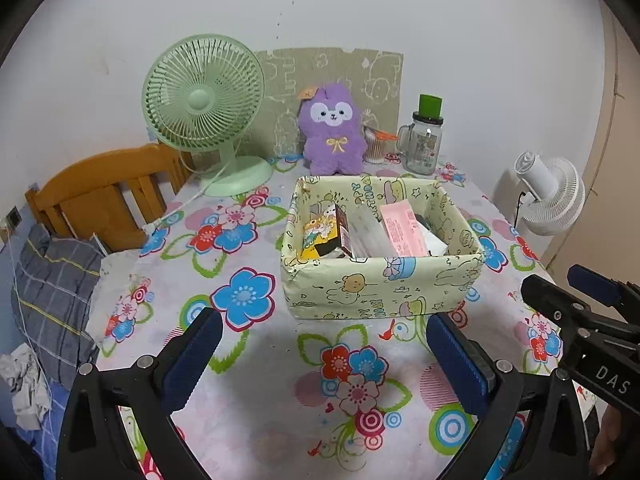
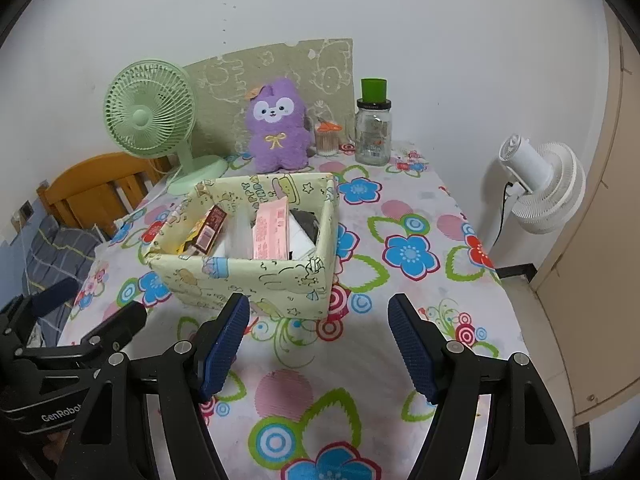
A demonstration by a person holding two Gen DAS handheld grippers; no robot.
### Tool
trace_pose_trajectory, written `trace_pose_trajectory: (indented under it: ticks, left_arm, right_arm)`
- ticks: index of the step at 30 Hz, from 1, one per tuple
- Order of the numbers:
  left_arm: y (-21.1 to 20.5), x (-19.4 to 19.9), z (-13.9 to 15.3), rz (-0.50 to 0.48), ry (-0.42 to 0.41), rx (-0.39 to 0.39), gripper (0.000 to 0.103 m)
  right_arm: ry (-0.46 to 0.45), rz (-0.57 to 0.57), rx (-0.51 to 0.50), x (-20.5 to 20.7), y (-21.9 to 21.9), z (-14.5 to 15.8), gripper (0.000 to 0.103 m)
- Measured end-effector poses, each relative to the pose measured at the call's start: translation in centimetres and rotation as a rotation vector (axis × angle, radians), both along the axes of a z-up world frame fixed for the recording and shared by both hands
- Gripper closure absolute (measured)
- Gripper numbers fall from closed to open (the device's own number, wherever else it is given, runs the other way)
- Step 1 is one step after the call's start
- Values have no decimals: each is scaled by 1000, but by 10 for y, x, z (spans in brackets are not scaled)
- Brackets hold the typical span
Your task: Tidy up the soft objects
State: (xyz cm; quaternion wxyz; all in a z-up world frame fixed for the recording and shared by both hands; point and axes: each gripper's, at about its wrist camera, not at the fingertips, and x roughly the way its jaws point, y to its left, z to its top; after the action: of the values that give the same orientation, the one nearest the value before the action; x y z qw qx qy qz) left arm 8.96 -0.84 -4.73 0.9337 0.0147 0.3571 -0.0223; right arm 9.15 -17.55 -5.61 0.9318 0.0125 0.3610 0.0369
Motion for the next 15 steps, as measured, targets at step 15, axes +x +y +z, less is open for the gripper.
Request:
trace_pose_trajectory:
  ticks: [15]
  left_arm:
    - [3, -44, 32, -8, -91, -14, 0]
  right_arm:
    - [-78, 19, -23, -39, 3, 25, 28]
